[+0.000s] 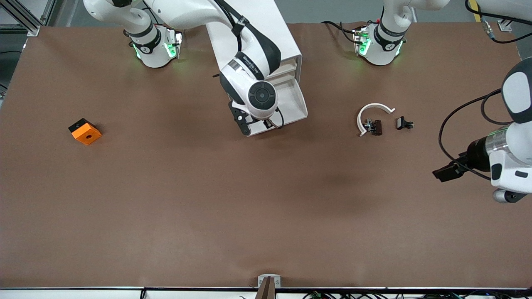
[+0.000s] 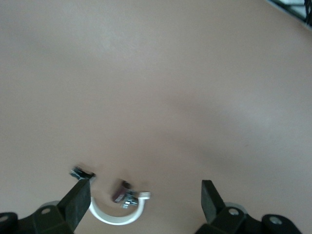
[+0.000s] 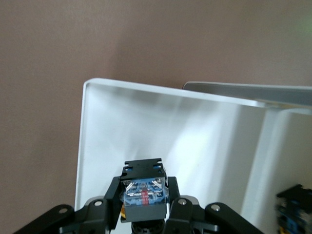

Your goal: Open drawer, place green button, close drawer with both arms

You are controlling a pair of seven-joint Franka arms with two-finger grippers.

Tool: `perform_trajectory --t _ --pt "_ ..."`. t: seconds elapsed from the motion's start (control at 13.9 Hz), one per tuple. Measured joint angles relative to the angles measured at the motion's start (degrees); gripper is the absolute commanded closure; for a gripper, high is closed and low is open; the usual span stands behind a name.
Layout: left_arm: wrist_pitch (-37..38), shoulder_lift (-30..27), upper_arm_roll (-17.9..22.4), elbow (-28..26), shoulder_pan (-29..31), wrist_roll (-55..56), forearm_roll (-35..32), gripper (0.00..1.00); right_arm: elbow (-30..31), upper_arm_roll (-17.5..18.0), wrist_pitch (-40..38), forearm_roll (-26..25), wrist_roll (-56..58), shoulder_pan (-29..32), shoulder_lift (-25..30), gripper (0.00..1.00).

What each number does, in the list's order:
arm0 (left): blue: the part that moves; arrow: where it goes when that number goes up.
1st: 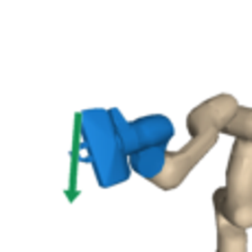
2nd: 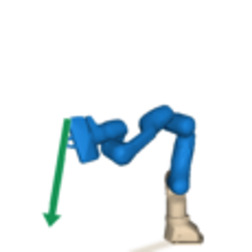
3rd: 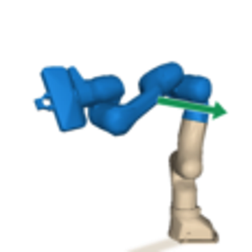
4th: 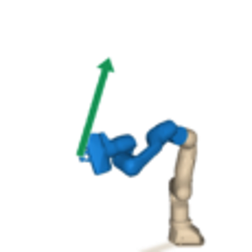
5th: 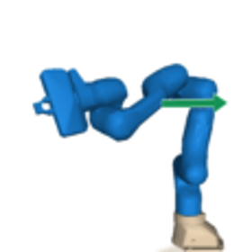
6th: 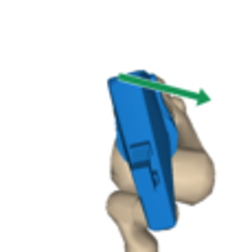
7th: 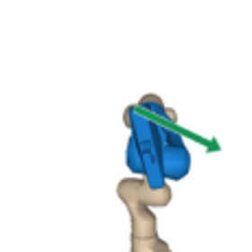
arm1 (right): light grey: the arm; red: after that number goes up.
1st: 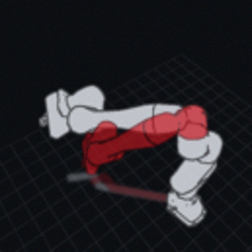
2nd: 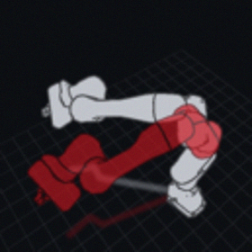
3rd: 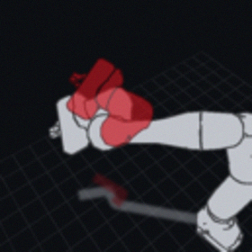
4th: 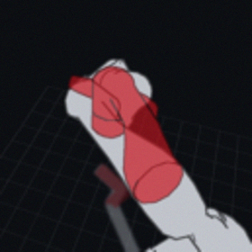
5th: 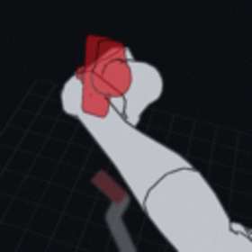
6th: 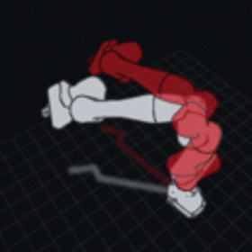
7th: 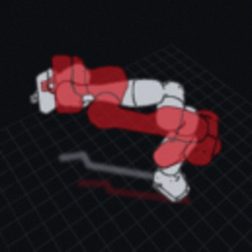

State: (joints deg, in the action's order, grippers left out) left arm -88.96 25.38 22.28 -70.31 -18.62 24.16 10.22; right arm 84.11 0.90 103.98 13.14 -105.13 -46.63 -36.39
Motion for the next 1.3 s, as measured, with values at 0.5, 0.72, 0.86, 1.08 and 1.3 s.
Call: perform_trajectory --t 0.5,0.72,0.86,1.08,1.3 --pt "-7.43 -6.10 -0.12 -12.11 0.24 -6.33 -0.32 0.00 -0.04 0.00 0.69 0.03 -0.03 -0.78 -1.27 0.00" --pt "-7.43 -7.61 -0.39 -14.04 -0.54 -6.42 -0.33 0.00 -0.58 -0.10 0.50 0.03 -0.02 -0.78 -1.24 0.00" --pt "-7.46 -7.64 -0.75 -15.17 -1.33 -6.42 -0.33 0.00 -1.55 -0.41 -0.57 0.03 -0.02 -0.76 -0.95 0.00" --pt "-8.46 -7.02 -1.86 -16.99 -1.58 -6.42 -0.35 0.00 -4.55 -1.23 -4.65 0.03 -0.02 0.27 1.02 0.00" --pt "-10.01 -6.42 -4.43 -17.44 -1.62 -6.43 -0.35 0.00 -8.71 -1.61 -11.69 0.03 -0.03 3.68 3.96 0.00"
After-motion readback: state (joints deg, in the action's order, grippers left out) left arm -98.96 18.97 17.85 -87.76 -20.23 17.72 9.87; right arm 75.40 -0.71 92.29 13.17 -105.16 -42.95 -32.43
